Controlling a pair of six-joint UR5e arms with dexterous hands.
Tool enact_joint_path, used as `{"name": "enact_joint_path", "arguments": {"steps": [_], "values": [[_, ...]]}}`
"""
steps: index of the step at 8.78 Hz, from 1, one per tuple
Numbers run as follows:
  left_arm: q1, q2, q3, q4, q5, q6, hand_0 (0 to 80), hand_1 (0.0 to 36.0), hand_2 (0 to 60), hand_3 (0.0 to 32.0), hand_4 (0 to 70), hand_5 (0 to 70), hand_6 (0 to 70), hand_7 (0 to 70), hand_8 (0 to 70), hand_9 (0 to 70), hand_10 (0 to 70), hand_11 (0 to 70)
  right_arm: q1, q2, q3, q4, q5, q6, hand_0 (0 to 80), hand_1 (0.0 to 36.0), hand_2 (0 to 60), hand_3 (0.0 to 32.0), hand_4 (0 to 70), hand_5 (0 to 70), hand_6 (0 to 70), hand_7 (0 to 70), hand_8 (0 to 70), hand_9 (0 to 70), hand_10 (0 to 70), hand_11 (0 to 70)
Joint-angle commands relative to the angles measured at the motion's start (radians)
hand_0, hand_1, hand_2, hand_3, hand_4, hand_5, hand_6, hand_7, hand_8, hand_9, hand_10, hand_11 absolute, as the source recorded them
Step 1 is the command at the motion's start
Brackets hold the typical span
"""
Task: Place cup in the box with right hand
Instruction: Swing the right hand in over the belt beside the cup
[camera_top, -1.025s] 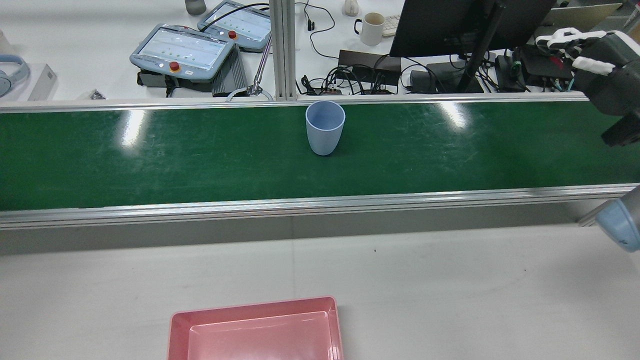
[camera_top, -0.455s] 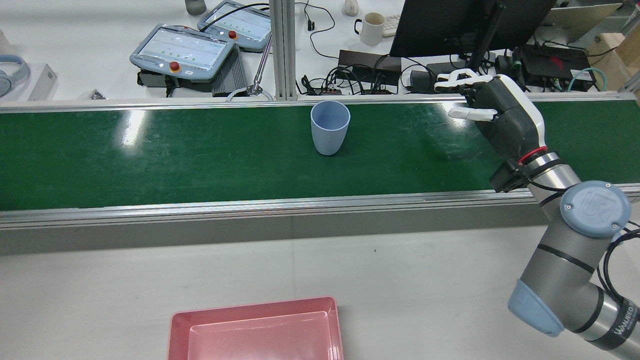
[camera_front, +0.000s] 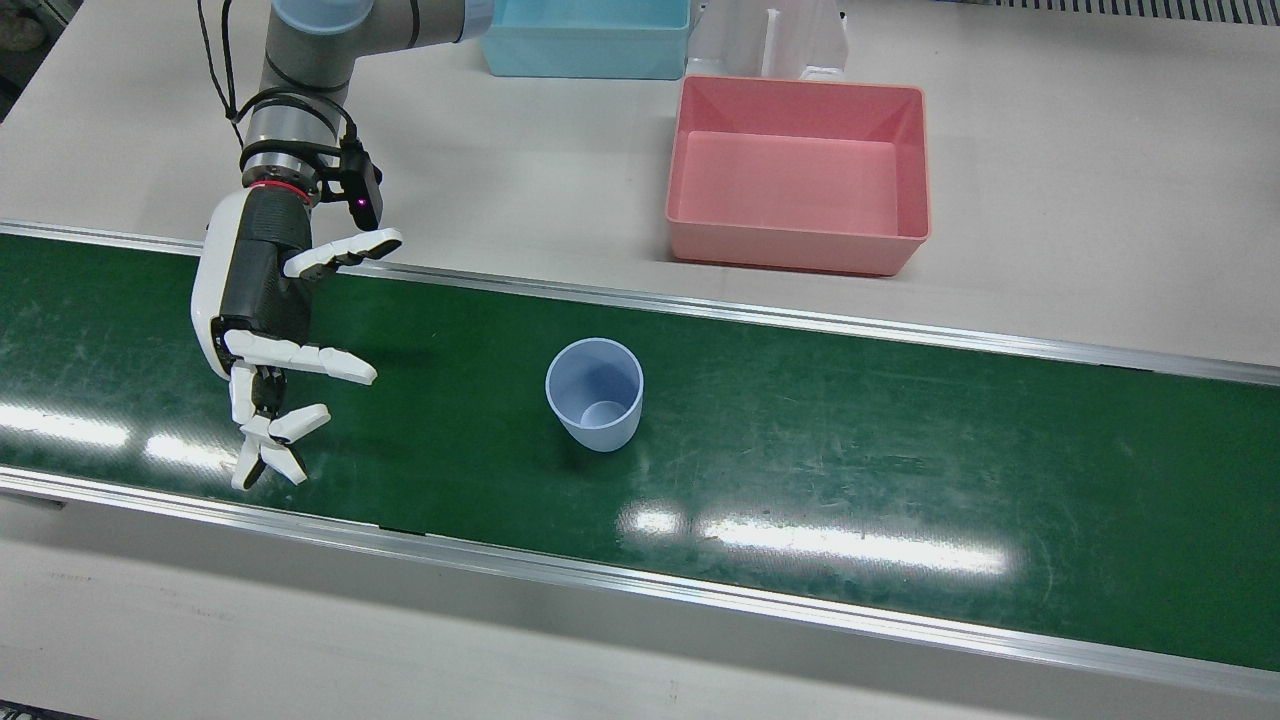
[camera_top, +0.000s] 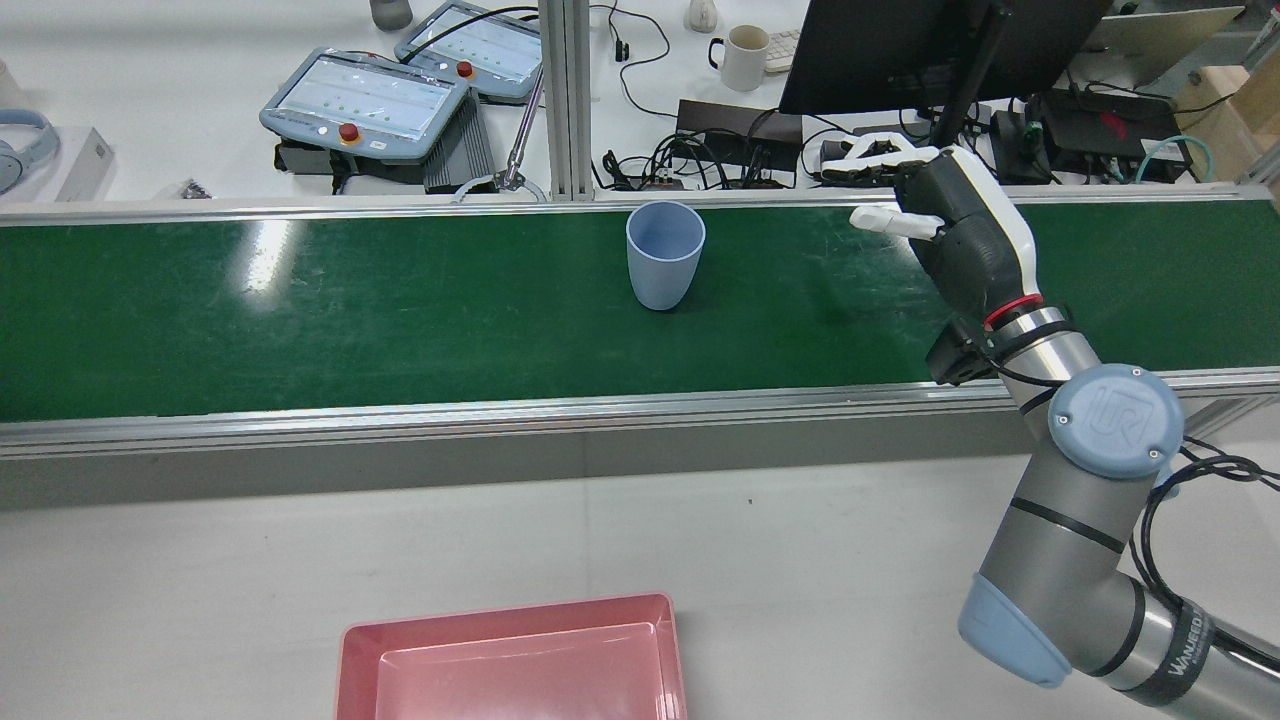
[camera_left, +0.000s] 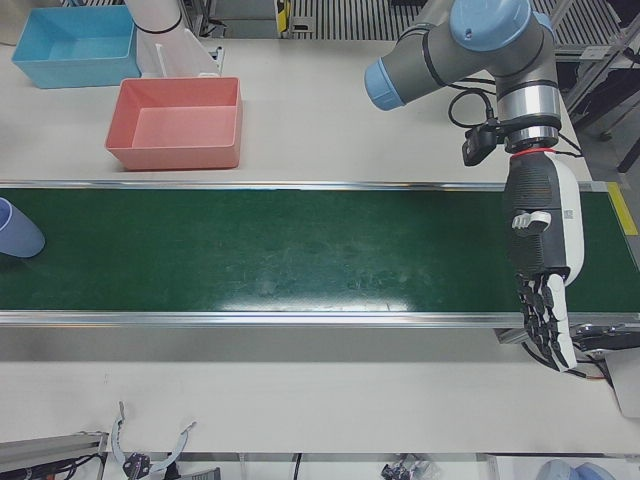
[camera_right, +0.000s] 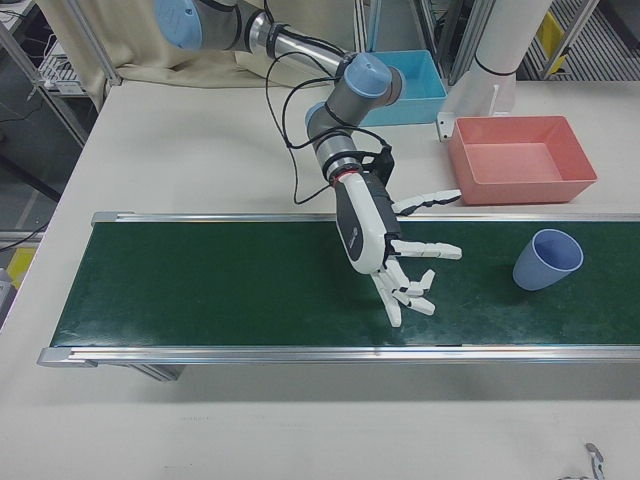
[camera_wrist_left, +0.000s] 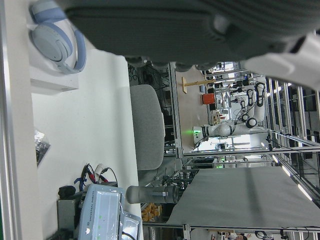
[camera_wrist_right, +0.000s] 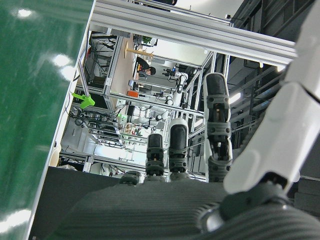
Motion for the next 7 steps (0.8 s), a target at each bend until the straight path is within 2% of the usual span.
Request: {"name": "enact_joint_path", "arguments": {"steps": [1, 2, 4, 6, 7], "values": [[0.0, 0.0, 0.001, -0.001, 0.0, 0.0, 0.0, 0.0, 0.0, 0.0, 0.0, 0.0, 0.0, 0.0, 0.0, 0.0, 0.0, 0.0, -0.014, 0.041, -0.044, -0.029, 0.009, -0.008, 37.5, 1.1, 6.0, 0.0, 66.9, 0.0, 10.7, 57.1, 10.6, 22.0, 0.9, 0.1], [0.0, 0.0, 0.001, -0.001, 0.0, 0.0, 0.0, 0.0, 0.0, 0.0, 0.0, 0.0, 0.0, 0.0, 0.0, 0.0, 0.0, 0.0, -0.022, 0.041, -0.058, -0.028, 0.011, -0.008, 37.7, 1.5, 6.1, 0.0, 62.9, 0.0, 10.3, 54.8, 10.3, 21.1, 1.3, 0.7], [0.0, 0.0, 0.0, -0.001, 0.0, 0.0, 0.0, 0.0, 0.0, 0.0, 0.0, 0.0, 0.0, 0.0, 0.0, 0.0, 0.0, 0.0, -0.023, 0.05, -0.06, -0.028, 0.008, -0.009, 40.1, 3.5, 7.8, 0.0, 62.3, 0.0, 9.9, 53.3, 10.1, 20.5, 0.9, 0.3], [0.0, 0.0, 0.0, -0.001, 0.0, 0.0, 0.0, 0.0, 0.0, 0.0, 0.0, 0.0, 0.0, 0.0, 0.0, 0.0, 0.0, 0.0, -0.028, 0.058, -0.06, -0.029, 0.005, -0.02, 49.3, 12.8, 7.8, 0.0, 53.8, 2.6, 10.0, 50.5, 10.9, 20.7, 1.4, 2.1], [0.0, 0.0, 0.0, -0.001, 0.0, 0.0, 0.0, 0.0, 0.0, 0.0, 0.0, 0.0, 0.0, 0.0, 0.0, 0.0, 0.0, 0.0, -0.029, 0.057, -0.06, -0.029, 0.002, -0.026, 50.3, 13.7, 6.0, 0.0, 50.1, 3.0, 9.4, 48.5, 10.8, 20.2, 0.9, 1.6]]}}
